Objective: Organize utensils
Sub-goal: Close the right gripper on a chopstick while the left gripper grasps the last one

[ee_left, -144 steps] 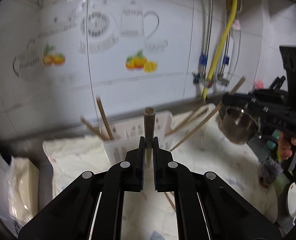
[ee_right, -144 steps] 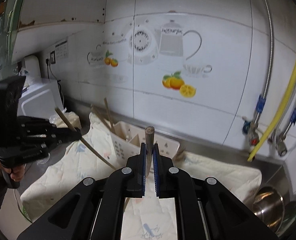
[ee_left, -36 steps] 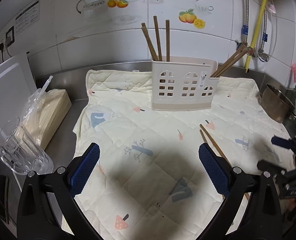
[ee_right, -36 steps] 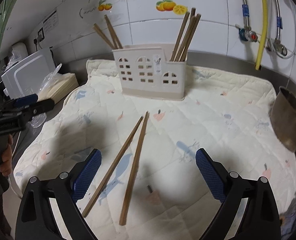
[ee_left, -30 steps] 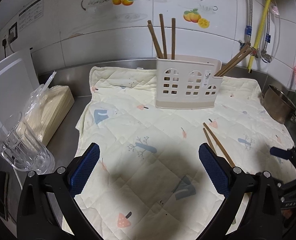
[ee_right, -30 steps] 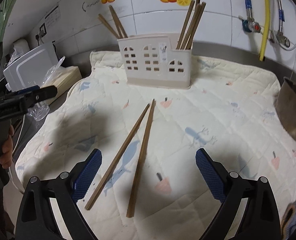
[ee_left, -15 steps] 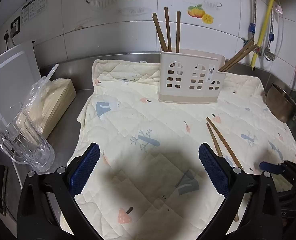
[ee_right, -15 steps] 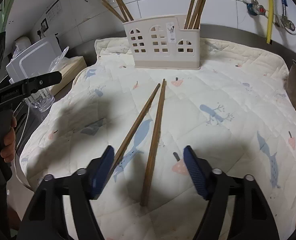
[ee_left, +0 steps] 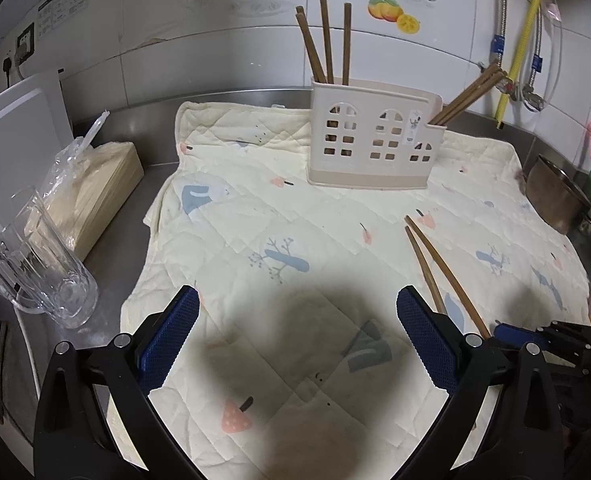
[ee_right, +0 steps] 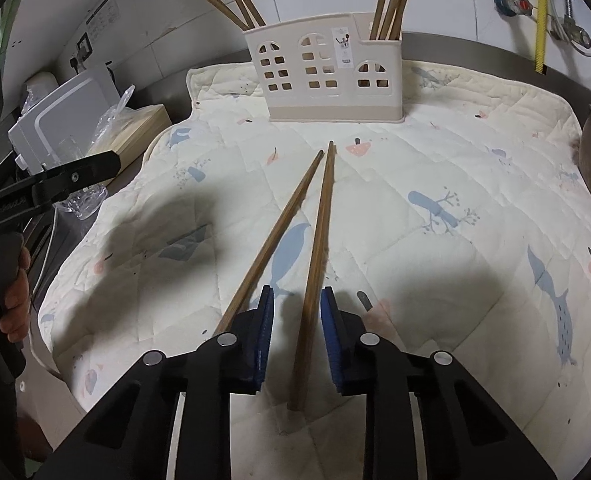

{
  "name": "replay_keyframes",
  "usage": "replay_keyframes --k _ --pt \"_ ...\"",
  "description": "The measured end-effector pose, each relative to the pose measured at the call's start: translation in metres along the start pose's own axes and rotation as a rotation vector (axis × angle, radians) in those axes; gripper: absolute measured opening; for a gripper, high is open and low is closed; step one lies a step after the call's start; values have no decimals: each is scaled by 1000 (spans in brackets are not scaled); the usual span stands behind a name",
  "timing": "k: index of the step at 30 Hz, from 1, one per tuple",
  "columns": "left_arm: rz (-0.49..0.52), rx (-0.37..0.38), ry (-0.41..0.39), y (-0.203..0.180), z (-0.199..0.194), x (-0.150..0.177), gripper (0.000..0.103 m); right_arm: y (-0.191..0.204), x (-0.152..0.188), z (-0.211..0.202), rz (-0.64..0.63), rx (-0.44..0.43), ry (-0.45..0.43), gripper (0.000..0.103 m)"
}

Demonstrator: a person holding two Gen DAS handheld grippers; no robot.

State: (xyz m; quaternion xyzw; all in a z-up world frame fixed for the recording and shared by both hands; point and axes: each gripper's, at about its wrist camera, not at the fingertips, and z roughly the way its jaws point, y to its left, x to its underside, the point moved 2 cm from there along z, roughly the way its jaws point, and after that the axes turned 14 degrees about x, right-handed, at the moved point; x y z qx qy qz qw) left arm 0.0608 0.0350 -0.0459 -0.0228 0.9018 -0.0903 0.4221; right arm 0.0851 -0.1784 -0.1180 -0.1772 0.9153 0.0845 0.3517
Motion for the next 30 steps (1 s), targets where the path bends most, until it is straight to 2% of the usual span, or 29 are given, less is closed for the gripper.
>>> replay_keyframes --k 2,10,12,20,26,27,30 --pt "2 3 6 -2 1 2 98 0 1 2 2 1 7 17" --pt "11 29 40 -13 8 12 98 -1 4 8 5 14 27 14" --pt "11 48 48 -18 9 16 98 -2 4 9 6 22 24 9" --pt "-27 167 93 -41 21 31 98 -11 4 2 22 24 1 8" --pt "-13 218 121 -64 31 43 96 -20 1 -13 23 45 -48 7" --pt "-14 229 128 -68 33 44 95 -21 0 -15 23 47 -57 7" --pt "-23 266 150 -74 40 49 81 -28 -4 -25 25 52 -88 7"
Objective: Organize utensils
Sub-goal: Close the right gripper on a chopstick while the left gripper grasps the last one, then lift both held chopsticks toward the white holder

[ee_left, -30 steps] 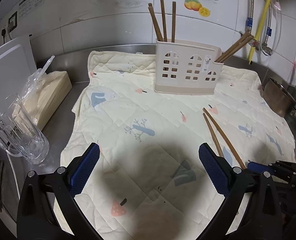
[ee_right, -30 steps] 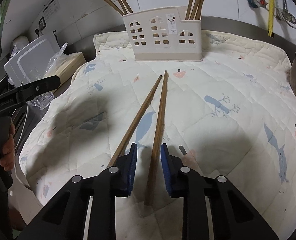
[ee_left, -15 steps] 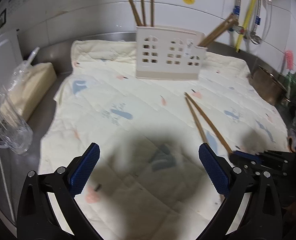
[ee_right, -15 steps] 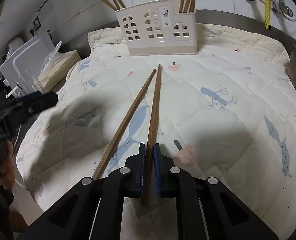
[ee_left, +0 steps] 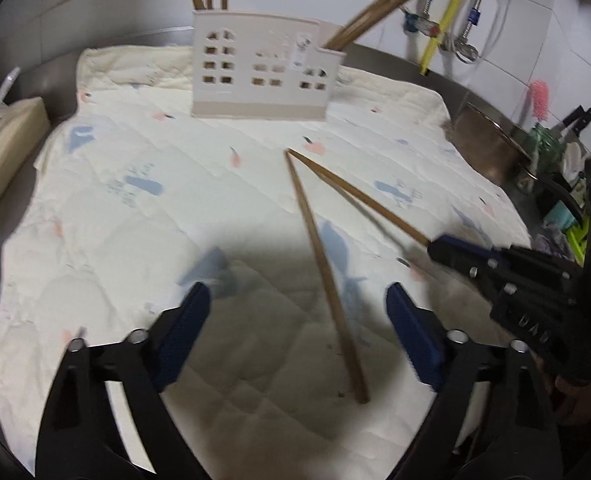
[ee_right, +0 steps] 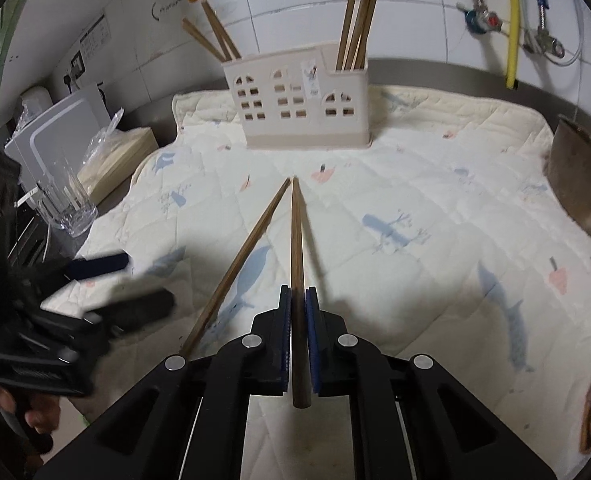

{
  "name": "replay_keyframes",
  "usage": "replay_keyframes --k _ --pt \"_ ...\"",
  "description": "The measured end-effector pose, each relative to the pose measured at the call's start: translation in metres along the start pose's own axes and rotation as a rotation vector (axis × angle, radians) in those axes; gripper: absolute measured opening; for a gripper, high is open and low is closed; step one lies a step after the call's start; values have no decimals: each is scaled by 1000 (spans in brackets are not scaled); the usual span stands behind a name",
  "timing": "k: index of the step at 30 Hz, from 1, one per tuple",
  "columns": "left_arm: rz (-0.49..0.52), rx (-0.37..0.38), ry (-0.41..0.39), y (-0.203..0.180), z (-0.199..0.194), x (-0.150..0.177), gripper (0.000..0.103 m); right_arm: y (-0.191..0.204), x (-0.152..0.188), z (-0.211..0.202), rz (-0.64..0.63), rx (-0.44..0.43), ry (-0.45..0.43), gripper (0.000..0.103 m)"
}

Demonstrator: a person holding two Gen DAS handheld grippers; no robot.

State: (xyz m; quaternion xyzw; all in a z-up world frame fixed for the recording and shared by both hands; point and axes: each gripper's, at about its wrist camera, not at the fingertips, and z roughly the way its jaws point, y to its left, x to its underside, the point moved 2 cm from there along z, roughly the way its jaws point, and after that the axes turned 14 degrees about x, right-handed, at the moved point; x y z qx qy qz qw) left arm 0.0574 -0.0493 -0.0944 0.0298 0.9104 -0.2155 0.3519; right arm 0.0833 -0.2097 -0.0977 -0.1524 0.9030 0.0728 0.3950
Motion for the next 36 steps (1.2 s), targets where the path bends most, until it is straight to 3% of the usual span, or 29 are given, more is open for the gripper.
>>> replay_keyframes --k 3,5,8,17,24,36 --pt "-12 33 27 -3 11 3 67 -5 -5 -7 4 2 -23 7" --pt "-28 69 47 -4 18 6 50 -9 -8 -11 6 4 -38 7" --pt "-43 91 67 -5 27 9 33 -13 -11 -14 11 3 -49 7" --pt "-34 57 85 -5 37 8 11 -14 -12 -17 17 -1 -61 7" --pt "-9 36 81 -5 30 3 9 -15 -20 -24 9 7 -88 7" --pt "122 -3 -73 -4 -33 -60 5 -15 -59 -41 -38 7 -169 7"
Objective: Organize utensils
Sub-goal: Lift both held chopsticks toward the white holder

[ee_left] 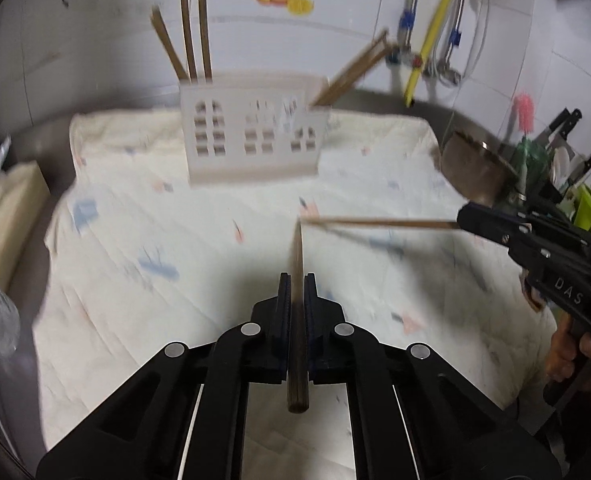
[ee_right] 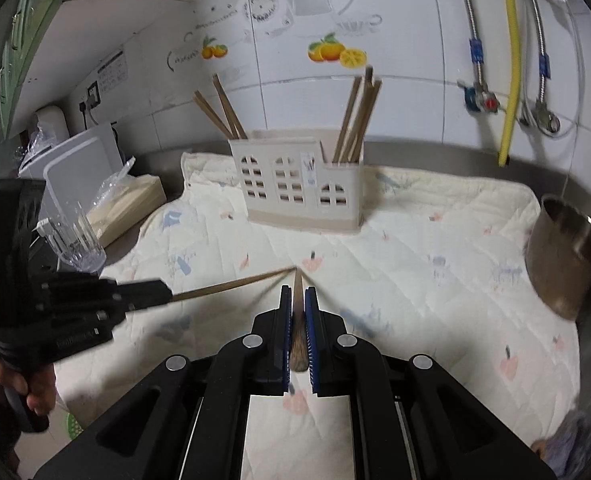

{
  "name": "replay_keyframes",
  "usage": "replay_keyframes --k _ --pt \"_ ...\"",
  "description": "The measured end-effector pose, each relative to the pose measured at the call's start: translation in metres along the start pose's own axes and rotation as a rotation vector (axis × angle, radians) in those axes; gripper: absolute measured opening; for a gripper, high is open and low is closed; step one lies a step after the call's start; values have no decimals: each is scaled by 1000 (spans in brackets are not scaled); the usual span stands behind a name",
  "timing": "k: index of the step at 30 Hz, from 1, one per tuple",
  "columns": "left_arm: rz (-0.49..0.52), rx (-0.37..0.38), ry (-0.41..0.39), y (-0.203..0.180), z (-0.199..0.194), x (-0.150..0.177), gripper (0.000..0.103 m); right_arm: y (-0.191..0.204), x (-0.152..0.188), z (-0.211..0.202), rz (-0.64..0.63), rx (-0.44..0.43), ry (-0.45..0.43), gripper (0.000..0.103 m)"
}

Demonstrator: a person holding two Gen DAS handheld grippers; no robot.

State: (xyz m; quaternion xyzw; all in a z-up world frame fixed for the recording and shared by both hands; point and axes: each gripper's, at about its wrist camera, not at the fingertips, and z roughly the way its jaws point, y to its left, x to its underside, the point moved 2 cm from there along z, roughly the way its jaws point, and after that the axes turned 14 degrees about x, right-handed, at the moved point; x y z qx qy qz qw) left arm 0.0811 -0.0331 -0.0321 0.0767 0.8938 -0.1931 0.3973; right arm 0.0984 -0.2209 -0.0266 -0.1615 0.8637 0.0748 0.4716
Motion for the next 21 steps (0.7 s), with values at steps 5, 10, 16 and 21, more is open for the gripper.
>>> replay_keyframes --k 5,10,16,21 --pt "27 15 -44 6 -9 -31 5 -2 -26 -1 -25 -10 -28 6" --pt "57 25 -51 11 -5 -53 4 -8 -57 5 -39 -32 -33 6" --pt "82 34 -37 11 0 -59 2 -7 -73 9 -72 -24 -37 6" --pt "69 66 -22 14 -4 -42 2 -2 -64 8 -80 -22 -42 7"
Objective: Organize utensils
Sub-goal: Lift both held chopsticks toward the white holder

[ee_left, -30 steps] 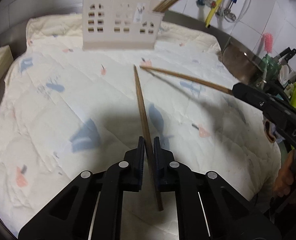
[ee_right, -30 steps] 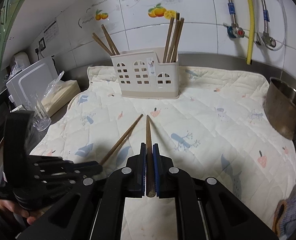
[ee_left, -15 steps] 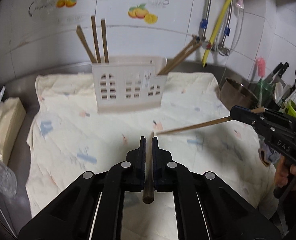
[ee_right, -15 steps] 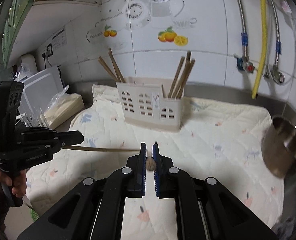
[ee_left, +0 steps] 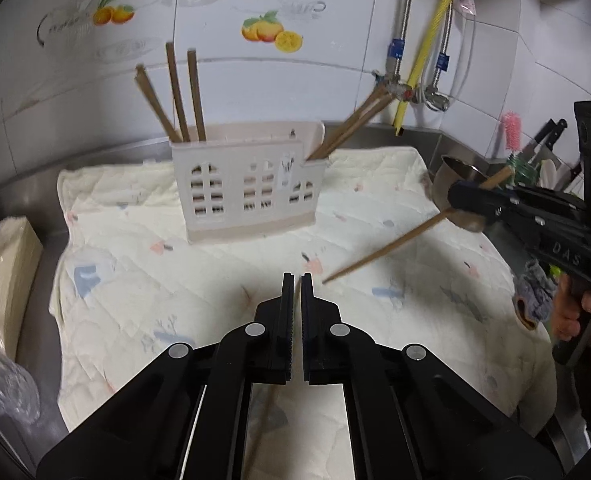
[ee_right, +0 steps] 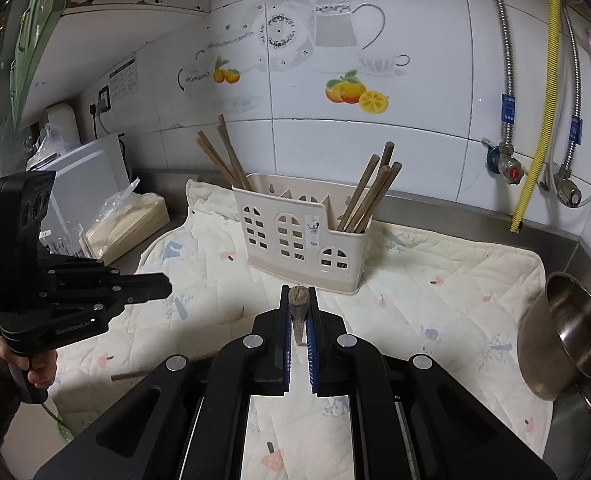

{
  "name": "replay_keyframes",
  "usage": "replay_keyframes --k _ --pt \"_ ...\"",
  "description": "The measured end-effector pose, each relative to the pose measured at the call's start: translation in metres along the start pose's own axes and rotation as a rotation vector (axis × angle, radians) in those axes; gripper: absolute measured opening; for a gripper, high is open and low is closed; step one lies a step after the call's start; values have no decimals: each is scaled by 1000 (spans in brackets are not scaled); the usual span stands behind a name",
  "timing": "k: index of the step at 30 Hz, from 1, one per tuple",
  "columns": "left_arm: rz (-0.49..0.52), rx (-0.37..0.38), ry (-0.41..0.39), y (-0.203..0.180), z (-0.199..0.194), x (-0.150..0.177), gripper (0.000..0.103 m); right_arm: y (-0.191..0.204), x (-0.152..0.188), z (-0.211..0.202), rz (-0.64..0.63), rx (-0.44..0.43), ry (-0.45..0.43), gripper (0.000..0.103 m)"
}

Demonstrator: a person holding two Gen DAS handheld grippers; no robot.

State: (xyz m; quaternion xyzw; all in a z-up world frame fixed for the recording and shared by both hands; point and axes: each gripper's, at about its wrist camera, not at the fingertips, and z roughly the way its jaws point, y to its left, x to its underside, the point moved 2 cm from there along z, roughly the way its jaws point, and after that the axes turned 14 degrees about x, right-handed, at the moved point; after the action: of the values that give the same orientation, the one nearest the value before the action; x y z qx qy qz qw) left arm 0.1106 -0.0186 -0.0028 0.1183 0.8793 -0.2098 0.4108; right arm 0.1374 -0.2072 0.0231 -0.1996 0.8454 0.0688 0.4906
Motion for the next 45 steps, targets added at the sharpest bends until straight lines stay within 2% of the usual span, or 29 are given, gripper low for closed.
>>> replay_keyframes --k 3,5,7,13,19,26,29,34,38,42,45 --pt "-16 2 30 1 -1 22 7 2 4 -3 -4 4 -6 7" --pt "-27 -7 49 2 -1 41 27 3 6 -4 -4 7 -7 7" --pt "-37 -12 70 4 0 56 35 2 7 -4 -1 6 -6 7" --pt "-59 -61 157 19 15 95 35 1 9 -5 7 6 -7 7" --pt "-62 -77 202 28 26 108 18 1 11 -7 7 9 -4 7" --pt "-70 -94 217 35 31 114 17 1 11 -6 6 9 -5 7" --pt "-34 -116 227 31 35 115 15 2 11 -6 6 9 -4 7" --pt "-20 -111 227 31 35 116 15 2 10 -6 5 8 -4 7" --pt "-19 -111 243 32 34 112 8 3 7 -5 2 7 -4 7" --pt "1 -103 221 26 23 98 6 4 1 -8 7 -8 -12 7" --pt "8 -95 173 23 8 78 6 6 -6 -11 -3 -12 -27 6"
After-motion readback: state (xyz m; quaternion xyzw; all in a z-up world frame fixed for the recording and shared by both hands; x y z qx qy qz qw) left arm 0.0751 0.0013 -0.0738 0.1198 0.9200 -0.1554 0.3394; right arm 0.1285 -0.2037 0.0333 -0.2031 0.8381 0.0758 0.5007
